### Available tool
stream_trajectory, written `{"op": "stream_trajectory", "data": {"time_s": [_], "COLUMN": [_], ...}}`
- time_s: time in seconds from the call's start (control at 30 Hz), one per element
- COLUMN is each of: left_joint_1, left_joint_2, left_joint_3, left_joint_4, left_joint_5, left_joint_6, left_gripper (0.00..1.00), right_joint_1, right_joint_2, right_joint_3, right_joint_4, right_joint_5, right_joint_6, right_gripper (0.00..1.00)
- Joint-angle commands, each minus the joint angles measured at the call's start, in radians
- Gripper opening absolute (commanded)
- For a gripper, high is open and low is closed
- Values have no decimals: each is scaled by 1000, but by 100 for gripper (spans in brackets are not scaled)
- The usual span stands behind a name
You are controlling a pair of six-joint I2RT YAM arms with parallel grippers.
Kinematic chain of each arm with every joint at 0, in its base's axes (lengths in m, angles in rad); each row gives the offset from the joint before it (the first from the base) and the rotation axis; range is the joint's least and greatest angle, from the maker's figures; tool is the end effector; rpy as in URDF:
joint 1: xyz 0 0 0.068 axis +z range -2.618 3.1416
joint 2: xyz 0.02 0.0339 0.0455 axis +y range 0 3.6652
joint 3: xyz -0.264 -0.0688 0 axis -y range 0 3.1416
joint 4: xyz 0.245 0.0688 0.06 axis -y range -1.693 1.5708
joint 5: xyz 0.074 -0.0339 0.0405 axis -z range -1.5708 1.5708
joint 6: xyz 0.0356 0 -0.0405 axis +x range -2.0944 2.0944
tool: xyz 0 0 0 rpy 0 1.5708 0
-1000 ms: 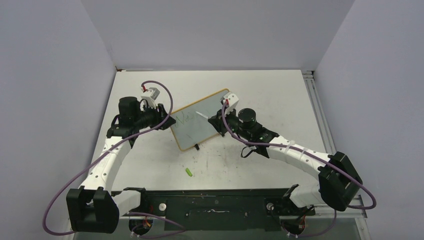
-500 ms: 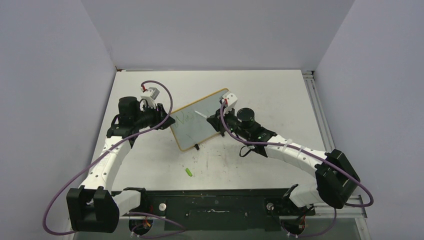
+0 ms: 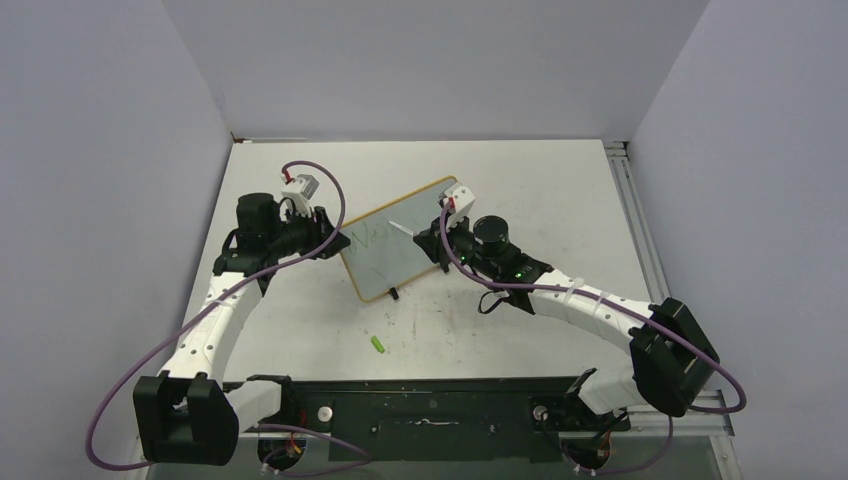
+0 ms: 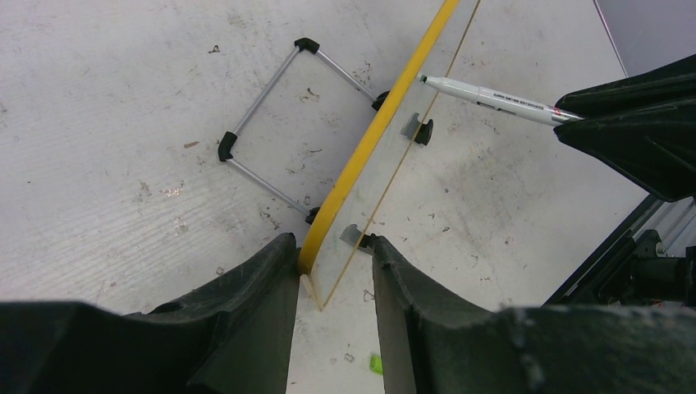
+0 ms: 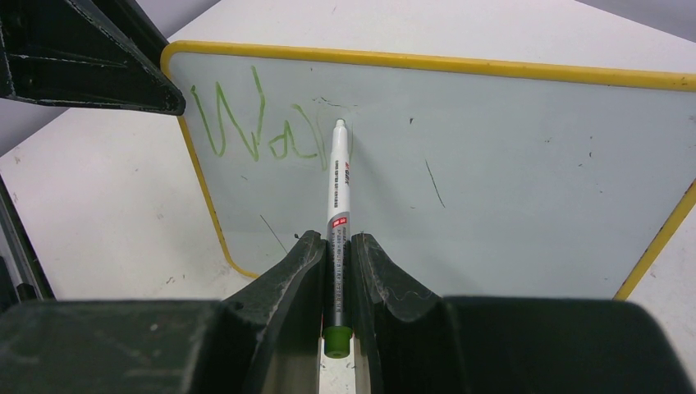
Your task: Write a sentence on the whiteboard
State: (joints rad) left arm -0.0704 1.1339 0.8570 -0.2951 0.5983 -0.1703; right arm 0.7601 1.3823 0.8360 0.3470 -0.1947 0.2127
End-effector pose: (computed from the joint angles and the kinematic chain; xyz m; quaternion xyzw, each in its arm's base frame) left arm 0.2453 -0.0374 0.2875 0.0991 0.8449 -0.3118 0.4233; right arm 0.2256 0.2240 0.2752 -0.2675 0.7250 0.3611 0.5220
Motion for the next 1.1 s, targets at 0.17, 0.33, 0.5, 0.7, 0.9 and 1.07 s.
{"op": "stream_trajectory", "data": {"time_s": [0.17, 0.33, 0.5, 0.7, 0.9, 1.07], "left_joint_1": [0, 0, 0, 1, 1, 0], "left_joint_2": [-7, -9, -10, -12, -11, -11], "left_joint_3": [22, 21, 22, 21, 22, 22], "left_joint_4": [40, 40, 41, 42, 40, 40], "left_joint_5": [27, 28, 31, 33, 32, 33], "left_joint_6": [9, 9, 9, 9, 9, 9], "left_gripper": [35, 35, 35, 35, 35, 35], "right_joint_1": [1, 4, 7, 12, 13, 14], "right_joint_2": [4, -2, -7, -6, -17, -33], "right_joint_3": [2, -20, -39, -54, -56, -49], "right_joint_4": [14, 3, -7, -16, -15, 22], "right_joint_5": [42, 54, 58, 68, 85, 86], "right_joint_6": [-6, -4, -1, -2, -1, 12], "right_gripper": [5, 5, 5, 5, 5, 5]}}
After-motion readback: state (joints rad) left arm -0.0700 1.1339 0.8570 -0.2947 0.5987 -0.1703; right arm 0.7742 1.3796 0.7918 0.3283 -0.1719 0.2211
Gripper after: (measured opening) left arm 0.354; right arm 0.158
